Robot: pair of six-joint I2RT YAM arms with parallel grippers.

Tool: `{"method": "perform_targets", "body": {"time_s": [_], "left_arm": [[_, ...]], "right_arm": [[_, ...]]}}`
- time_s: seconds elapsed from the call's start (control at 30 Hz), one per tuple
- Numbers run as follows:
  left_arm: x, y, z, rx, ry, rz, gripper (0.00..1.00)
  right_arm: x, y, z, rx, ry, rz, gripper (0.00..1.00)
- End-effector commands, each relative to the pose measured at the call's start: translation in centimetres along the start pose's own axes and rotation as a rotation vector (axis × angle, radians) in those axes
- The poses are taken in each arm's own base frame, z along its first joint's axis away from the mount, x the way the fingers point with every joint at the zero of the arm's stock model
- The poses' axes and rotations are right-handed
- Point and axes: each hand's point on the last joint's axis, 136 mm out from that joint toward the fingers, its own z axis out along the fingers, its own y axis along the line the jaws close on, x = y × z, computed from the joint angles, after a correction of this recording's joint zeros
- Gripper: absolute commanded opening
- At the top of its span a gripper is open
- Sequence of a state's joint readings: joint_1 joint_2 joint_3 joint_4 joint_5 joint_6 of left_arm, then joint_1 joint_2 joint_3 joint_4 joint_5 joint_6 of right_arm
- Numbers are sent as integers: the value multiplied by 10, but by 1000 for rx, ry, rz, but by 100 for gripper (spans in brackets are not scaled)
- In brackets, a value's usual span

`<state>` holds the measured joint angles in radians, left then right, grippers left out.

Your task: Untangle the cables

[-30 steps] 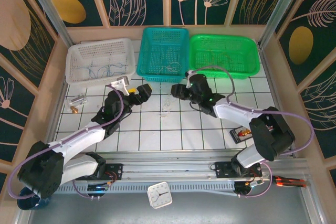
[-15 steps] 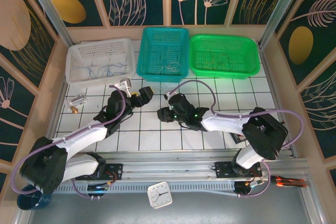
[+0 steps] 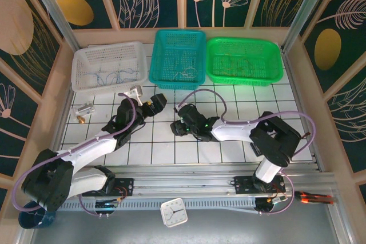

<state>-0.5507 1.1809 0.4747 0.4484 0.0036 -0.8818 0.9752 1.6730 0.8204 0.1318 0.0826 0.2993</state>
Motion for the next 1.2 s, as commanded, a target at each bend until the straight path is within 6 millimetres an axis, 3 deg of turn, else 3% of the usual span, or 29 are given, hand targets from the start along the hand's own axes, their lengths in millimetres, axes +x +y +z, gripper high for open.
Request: {"method": "perform_targets", "body": {"time_s": [0.0,0.13,0.33,0.67,1.0,1.17], "left_arm": [[-4,-9,-2,32,-1,-17,99],[-3,-10,-2,37,3,-16,99],[-2,-12,-1,46,10,-8,99],[1,-17,1,73,26,12,99],[1,-43,-4,193,46,85,99],[3,-58,-9,272,60,151,99]], "right_arm": [[-4,0,5,19,-2,-36,50],[-1,0,7,19,6,-37,42],[-13,7,-9,-15,-17,-30,0],[-72,30,-90,-144,-210,32,0],[-125,23,-170,-263,-417,133,0],[-142,21,-198,-314,-481,158,0]]}}
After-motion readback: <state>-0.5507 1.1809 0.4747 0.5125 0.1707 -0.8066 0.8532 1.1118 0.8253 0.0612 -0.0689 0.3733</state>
